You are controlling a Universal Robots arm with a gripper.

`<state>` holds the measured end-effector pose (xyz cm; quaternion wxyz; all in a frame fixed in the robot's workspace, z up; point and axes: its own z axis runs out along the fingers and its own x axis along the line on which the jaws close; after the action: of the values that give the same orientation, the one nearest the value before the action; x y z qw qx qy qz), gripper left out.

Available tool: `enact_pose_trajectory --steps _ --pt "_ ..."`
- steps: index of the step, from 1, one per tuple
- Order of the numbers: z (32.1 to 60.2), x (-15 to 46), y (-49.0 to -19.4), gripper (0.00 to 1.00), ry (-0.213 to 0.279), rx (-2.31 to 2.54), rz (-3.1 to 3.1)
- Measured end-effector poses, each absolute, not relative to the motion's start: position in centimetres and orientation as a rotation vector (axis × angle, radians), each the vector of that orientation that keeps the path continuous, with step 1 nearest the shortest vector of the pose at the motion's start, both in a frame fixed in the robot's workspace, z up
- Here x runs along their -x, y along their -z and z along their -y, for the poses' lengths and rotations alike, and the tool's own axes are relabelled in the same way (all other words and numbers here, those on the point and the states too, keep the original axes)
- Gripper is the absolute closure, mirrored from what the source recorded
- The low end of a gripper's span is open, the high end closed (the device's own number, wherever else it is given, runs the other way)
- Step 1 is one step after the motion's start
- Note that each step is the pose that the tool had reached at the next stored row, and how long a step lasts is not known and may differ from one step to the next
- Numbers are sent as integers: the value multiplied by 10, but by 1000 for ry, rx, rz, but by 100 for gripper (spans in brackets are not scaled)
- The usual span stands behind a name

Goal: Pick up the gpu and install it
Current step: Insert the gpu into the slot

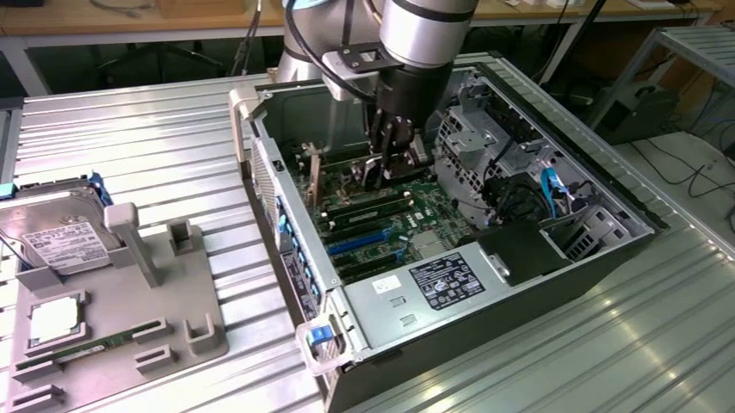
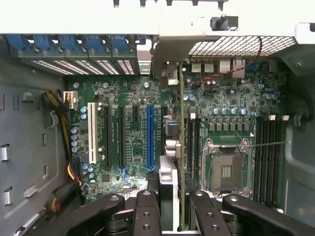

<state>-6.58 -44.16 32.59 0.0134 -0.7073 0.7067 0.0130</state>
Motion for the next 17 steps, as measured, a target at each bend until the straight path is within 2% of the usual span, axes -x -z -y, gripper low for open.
enact_pose_trajectory --steps 17 --pt "444 68 -302 72 -40 2179 -2227"
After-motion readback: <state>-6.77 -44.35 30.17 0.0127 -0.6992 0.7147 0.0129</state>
